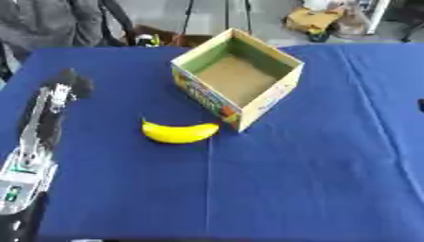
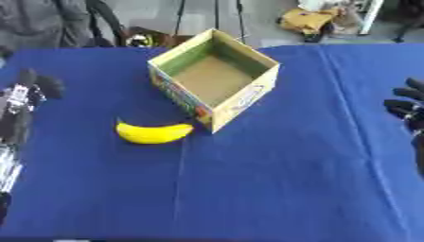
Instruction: Pick up objects on the table and place them in the box.
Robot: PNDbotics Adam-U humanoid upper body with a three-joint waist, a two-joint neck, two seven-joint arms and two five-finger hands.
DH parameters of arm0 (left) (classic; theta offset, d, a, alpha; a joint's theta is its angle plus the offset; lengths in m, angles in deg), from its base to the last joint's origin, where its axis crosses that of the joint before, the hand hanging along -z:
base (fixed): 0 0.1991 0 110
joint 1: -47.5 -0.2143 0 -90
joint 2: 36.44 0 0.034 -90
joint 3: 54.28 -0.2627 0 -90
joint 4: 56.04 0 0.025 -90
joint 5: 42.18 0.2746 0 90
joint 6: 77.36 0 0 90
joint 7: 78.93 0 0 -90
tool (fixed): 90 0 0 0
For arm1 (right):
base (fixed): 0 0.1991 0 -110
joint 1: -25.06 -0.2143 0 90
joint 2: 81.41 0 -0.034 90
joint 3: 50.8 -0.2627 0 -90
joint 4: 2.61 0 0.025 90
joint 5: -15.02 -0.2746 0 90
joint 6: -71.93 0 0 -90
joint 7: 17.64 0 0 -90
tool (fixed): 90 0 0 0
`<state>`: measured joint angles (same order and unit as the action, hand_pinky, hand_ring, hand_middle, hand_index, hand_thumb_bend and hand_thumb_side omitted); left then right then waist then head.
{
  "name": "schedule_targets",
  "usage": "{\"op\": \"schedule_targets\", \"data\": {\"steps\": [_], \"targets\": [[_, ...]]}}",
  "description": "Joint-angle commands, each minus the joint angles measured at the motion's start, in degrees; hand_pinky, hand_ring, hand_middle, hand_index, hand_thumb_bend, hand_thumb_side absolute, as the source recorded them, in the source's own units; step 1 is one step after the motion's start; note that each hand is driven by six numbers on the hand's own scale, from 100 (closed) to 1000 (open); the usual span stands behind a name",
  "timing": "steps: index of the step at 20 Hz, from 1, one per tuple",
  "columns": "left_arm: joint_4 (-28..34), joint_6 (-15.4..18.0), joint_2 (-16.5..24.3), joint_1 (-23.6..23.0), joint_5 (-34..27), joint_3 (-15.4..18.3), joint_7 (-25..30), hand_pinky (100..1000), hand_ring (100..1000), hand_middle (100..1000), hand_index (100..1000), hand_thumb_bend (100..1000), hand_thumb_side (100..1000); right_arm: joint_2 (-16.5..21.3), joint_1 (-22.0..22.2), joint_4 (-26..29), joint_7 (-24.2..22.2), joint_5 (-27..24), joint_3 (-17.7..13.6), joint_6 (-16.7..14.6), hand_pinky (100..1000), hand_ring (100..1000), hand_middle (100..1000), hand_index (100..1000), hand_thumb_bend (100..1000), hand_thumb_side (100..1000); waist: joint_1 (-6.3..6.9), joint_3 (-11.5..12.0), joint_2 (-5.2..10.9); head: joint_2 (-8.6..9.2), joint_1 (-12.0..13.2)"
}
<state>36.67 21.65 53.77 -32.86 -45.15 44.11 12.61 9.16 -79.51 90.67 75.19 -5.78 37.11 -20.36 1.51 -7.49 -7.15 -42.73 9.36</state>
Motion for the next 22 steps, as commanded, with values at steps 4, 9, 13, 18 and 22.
{"op": "schedule_targets", "data": {"steps": [4,9,13,18,22], "targets": [[1.32,0.06,1.91,0.90,0.46,0.64,0.81,698,664,602,629,560,834,1.72,-0.50,1.15,0.22,-0.19,-0.35,-0.06,820,678,680,807,100,919,0.04,-0.19,0.78,-0.19,-0.17],[1.90,0.67,3.50,2.18,3.78,-0.04,4.96,720,697,634,675,757,677,1.77,-0.47,1.11,0.22,-0.17,-0.28,-0.03,819,678,680,807,100,919,0.12,-0.25,0.93,-0.28,-0.16],[2.02,-0.23,7.63,6.17,12.31,-2.71,11.98,738,715,659,710,734,624,1.84,-0.44,1.04,0.06,-0.15,-0.08,0.04,819,678,680,807,100,919,0.14,-0.39,1.21,-0.53,-0.01],[0.20,-0.97,14.24,14.33,25.70,-9.23,21.10,774,748,707,764,677,586,1.90,-0.39,0.95,-0.17,-0.13,0.18,0.11,819,678,680,807,100,918,0.15,-0.77,1.53,-0.79,0.29],[-3.40,-0.16,16.98,20.89,33.64,-15.34,25.33,785,747,710,780,629,530,1.93,-0.31,0.86,-0.33,-0.12,0.37,0.17,819,678,680,807,100,918,0.20,-1.17,1.77,-1.14,0.38]]}}
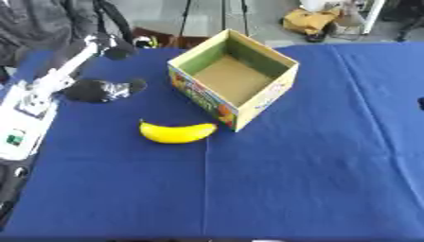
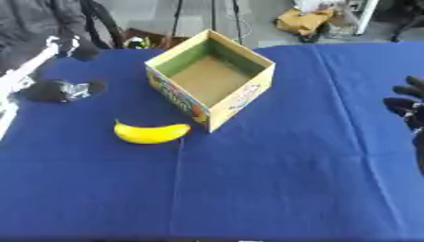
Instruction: Pick up objects on the table and place them in the box.
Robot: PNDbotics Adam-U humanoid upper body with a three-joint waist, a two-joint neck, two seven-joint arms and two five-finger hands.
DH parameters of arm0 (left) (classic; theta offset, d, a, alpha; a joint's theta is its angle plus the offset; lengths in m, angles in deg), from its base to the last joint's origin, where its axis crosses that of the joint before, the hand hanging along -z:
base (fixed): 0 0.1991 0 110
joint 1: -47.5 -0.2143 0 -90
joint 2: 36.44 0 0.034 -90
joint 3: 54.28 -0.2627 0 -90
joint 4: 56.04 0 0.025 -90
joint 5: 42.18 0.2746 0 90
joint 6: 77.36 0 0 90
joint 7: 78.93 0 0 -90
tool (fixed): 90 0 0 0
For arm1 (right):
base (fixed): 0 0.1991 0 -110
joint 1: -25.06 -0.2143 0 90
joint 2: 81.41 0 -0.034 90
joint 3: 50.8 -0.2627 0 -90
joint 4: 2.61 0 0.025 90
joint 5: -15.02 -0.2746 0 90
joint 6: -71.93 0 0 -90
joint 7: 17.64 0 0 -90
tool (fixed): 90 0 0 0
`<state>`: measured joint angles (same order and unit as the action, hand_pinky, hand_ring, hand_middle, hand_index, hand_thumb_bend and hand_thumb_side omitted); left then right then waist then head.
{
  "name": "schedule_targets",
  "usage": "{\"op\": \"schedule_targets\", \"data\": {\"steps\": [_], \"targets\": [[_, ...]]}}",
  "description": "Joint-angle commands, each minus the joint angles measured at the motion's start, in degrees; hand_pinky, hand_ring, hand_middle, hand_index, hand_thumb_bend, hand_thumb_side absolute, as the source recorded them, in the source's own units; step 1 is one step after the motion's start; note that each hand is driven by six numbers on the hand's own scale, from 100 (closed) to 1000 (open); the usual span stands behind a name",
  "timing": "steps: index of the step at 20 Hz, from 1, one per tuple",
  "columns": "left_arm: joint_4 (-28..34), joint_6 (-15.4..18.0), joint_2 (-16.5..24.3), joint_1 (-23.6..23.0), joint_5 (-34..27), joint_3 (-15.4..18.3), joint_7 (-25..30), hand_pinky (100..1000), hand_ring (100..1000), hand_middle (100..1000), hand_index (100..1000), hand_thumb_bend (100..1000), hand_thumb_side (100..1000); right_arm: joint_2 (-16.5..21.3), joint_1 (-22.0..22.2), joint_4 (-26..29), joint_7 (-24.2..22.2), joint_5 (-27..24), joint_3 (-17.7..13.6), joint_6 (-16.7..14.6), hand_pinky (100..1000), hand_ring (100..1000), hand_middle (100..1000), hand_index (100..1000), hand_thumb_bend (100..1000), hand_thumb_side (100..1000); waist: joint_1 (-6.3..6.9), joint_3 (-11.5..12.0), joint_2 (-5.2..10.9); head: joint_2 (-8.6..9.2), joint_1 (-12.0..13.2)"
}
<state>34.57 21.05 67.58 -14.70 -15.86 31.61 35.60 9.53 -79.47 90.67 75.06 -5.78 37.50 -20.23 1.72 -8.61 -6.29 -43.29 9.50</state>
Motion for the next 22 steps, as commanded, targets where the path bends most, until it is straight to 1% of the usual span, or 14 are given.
{"op": "schedule_targets", "data": {"steps": [1,4,7,8,9,14,15,16,22], "targets": [[-2.40,0.79,3.25,4.01,6.07,-4.03,3.12,781,741,705,780,633,529,1.55,-0.36,0.86,-0.22,-0.12,0.01,0.05,819,678,680,807,100,919,0.00,-0.12,0.95,-0.65,0.24],[-5.92,2.12,2.64,6.94,10.23,-7.11,5.25,769,724,689,774,642,526,1.53,-0.34,0.81,-0.30,-0.11,0.10,0.09,819,678,680,807,100,919,0.04,-0.28,1.05,-0.75,0.14],[-8.56,3.17,1.57,8.38,12.86,-8.87,6.16,762,714,681,772,626,521,1.51,-0.35,0.78,-0.33,-0.11,0.13,0.11,819,678,680,807,100,919,0.05,-0.38,1.10,-0.81,0.19],[-9.46,3.51,1.05,8.73,13.61,-9.50,6.48,758,708,676,770,689,502,1.50,-0.37,0.79,-0.36,-0.11,0.15,0.11,819,678,680,807,100,919,0.04,-0.41,1.12,-0.79,0.20],[-10.22,3.85,0.61,9.00,14.23,-9.91,6.67,758,708,676,770,625,521,1.49,-0.39,0.79,-0.37,-0.12,0.15,0.11,819,678,680,807,100,919,0.04,-0.42,1.12,-0.77,0.20],[-12.90,5.01,-0.93,9.63,16.54,-11.25,7.18,750,694,646,766,634,526,1.45,-0.40,0.77,-0.42,-0.13,0.19,0.14,819,678,680,807,100,919,0.04,-0.46,1.16,-0.79,0.22],[-13.37,5.23,-1.23,9.62,17.07,-11.66,7.46,742,658,629,762,639,536,1.44,-0.42,0.77,-0.44,-0.13,0.21,0.14,819,677,680,807,100,919,0.04,-0.50,1.16,-0.79,0.23],[-13.99,5.35,-1.73,9.65,17.71,-12.17,7.74,740,650,627,763,645,541,1.41,-0.44,0.77,-0.45,-0.13,0.23,0.15,819,677,680,807,100,919,0.04,-0.52,1.18,-0.80,0.23],[-16.56,5.98,-3.65,9.87,21.72,-13.56,7.11,744,659,635,765,650,536,1.35,-0.49,0.75,-0.47,-0.14,0.24,0.16,819,677,680,807,100,919,-0.09,-0.49,1.19,-0.78,0.36]]}}
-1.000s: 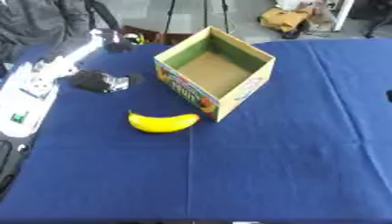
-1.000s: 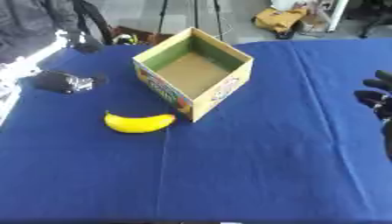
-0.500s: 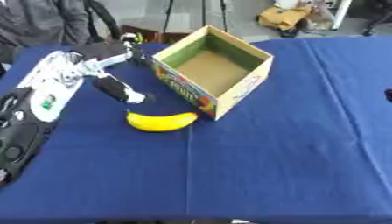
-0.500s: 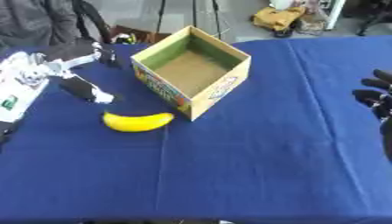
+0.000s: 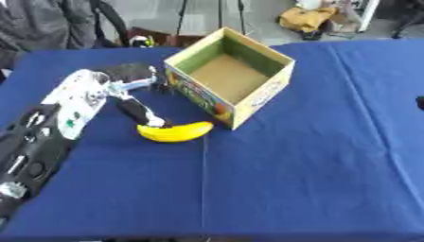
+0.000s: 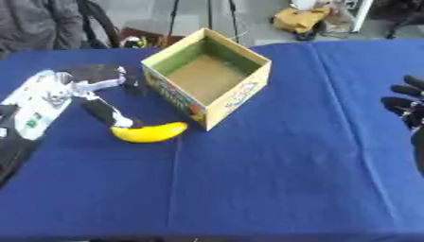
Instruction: Pick up objects on the table and place them in the box.
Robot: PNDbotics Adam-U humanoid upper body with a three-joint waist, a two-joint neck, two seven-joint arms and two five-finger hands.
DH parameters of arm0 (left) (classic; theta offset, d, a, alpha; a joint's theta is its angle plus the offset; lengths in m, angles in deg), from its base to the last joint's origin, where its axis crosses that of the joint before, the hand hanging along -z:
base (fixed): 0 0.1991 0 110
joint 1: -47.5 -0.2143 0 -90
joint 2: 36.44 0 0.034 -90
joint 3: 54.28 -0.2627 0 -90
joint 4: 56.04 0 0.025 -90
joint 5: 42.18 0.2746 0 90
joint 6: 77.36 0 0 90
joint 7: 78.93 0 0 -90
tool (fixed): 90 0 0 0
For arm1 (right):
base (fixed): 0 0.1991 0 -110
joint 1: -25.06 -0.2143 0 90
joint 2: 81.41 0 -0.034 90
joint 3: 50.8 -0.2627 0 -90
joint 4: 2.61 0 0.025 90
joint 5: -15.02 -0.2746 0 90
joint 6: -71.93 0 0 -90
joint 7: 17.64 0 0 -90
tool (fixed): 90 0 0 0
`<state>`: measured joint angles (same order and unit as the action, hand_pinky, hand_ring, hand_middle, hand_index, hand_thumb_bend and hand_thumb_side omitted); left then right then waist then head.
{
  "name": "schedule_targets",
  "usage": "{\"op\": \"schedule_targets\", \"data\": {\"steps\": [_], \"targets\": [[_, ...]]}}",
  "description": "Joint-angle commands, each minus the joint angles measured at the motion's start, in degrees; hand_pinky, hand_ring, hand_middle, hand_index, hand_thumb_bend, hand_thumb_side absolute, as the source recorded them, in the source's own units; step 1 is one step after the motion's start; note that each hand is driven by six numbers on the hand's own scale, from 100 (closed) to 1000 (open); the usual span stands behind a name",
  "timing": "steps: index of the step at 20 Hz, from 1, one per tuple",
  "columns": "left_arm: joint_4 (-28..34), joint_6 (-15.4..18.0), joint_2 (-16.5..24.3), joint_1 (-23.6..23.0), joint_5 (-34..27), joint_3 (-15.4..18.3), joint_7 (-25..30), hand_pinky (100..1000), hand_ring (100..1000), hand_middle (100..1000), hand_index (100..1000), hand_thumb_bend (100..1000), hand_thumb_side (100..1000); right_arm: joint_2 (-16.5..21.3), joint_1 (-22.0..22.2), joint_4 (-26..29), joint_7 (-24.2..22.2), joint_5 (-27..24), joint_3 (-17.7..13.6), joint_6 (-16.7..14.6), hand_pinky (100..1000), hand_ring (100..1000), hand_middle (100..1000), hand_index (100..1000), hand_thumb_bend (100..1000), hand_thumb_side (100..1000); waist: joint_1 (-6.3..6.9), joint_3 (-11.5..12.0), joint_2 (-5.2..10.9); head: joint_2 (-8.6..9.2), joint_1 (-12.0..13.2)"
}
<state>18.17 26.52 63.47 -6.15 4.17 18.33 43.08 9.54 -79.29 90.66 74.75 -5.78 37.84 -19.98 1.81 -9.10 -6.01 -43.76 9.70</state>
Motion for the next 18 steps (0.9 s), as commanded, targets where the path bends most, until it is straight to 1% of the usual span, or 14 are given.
{"op": "schedule_targets", "data": {"steps": [1,6,9,18], "targets": [[-0.43,0.76,0.28,1.32,2.39,-0.43,-0.56,744,660,636,765,650,535,1.33,-0.69,0.76,-0.17,-0.14,-0.09,-0.09,819,677,680,807,100,919,-0.19,-0.01,0.91,-0.29,0.18],[-1.84,1.77,-0.40,1.19,4.98,-0.89,-1.69,745,662,637,765,625,510,1.26,-0.72,0.75,-0.19,-0.12,-0.08,-0.08,820,677,680,807,100,920,-0.23,-0.04,0.88,-0.18,0.22],[-2.29,2.37,-0.65,1.02,5.52,-0.98,-1.89,747,664,639,766,644,506,1.26,-0.70,0.74,-0.18,-0.09,-0.10,-0.08,820,677,680,807,100,920,-0.24,-0.08,0.85,-0.21,0.25],[-2.73,3.55,-0.70,0.79,6.35,-1.54,-0.93,747,665,639,767,650,498,1.25,-0.65,0.71,-0.16,-0.02,-0.11,-0.06,820,677,680,807,100,921,-0.18,-0.21,0.91,-0.26,0.30]]}}
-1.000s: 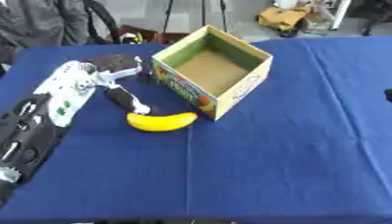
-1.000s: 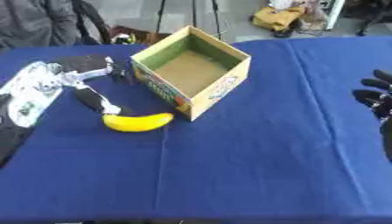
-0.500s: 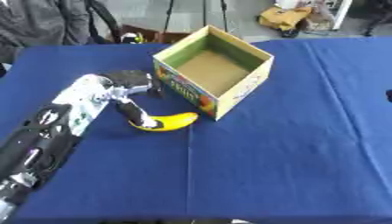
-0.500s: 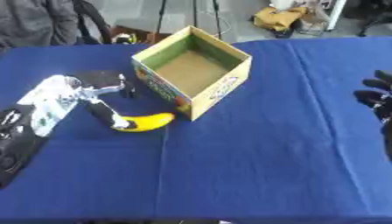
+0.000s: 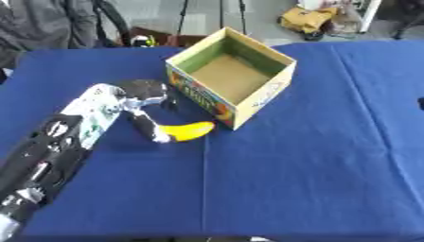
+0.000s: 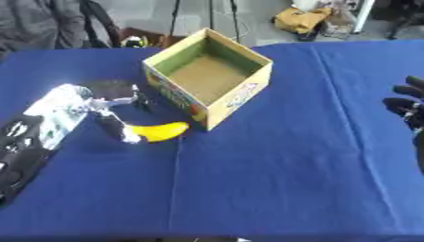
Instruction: Pick up objects on the table and place them in the box.
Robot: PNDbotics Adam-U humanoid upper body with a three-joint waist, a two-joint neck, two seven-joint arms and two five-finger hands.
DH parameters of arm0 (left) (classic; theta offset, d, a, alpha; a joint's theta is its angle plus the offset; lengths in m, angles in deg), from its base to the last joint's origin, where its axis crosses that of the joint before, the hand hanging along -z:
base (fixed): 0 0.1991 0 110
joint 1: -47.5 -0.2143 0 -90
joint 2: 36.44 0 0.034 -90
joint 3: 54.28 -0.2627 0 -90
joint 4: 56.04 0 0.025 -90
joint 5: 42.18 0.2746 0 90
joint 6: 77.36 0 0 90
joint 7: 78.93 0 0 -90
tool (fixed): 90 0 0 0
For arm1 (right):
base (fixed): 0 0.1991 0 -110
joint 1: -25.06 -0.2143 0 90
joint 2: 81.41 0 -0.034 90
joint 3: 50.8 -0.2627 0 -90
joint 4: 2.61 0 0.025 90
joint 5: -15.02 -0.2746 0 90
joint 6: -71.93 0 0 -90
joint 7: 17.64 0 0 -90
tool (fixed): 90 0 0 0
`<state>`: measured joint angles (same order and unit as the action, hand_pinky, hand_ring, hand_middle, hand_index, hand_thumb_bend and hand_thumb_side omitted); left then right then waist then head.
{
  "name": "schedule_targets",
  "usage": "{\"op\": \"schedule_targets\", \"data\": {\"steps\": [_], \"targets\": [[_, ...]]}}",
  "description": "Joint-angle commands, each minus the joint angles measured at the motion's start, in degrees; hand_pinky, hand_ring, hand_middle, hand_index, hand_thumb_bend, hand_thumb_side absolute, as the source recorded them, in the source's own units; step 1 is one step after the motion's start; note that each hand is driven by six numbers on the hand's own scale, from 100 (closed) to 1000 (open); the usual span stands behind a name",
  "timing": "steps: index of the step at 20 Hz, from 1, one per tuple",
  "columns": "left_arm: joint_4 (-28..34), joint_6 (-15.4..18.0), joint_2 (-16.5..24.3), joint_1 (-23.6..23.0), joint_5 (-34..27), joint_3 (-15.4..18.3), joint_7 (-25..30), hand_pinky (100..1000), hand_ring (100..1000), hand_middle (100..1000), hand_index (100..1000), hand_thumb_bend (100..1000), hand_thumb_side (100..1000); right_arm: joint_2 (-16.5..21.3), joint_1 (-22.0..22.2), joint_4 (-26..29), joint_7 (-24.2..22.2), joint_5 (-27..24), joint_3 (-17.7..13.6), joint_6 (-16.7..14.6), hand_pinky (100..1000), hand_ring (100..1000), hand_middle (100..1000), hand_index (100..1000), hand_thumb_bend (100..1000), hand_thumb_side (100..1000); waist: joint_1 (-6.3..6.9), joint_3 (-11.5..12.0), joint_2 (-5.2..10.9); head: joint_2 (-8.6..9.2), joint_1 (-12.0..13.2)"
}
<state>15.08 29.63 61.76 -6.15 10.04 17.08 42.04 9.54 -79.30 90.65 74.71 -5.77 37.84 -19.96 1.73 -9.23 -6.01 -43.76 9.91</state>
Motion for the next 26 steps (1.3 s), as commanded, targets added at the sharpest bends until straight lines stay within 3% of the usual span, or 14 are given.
{"op": "schedule_targets", "data": {"steps": [1,20,26], "targets": [[0.26,0.54,0.98,0.72,0.66,-0.40,0.13,744,660,633,763,635,491,1.25,-0.65,0.71,-0.13,-0.02,-0.11,-0.07,820,677,680,807,100,921,-0.09,-0.10,0.91,-0.28,0.09],[-1.08,1.34,0.39,-0.25,2.39,-0.45,-1.12,725,619,591,721,581,461,1.20,-0.68,0.64,-0.17,-0.01,-0.12,-0.09,819,677,680,806,100,920,-0.15,-0.20,0.84,-0.34,0.16],[-1.36,1.62,0.38,-0.27,1.87,-0.44,-0.83,718,600,564,687,522,440,1.19,-0.68,0.64,-0.15,-0.01,-0.13,-0.10,819,676,680,806,100,919,-0.12,-0.23,0.85,-0.29,0.22]]}}
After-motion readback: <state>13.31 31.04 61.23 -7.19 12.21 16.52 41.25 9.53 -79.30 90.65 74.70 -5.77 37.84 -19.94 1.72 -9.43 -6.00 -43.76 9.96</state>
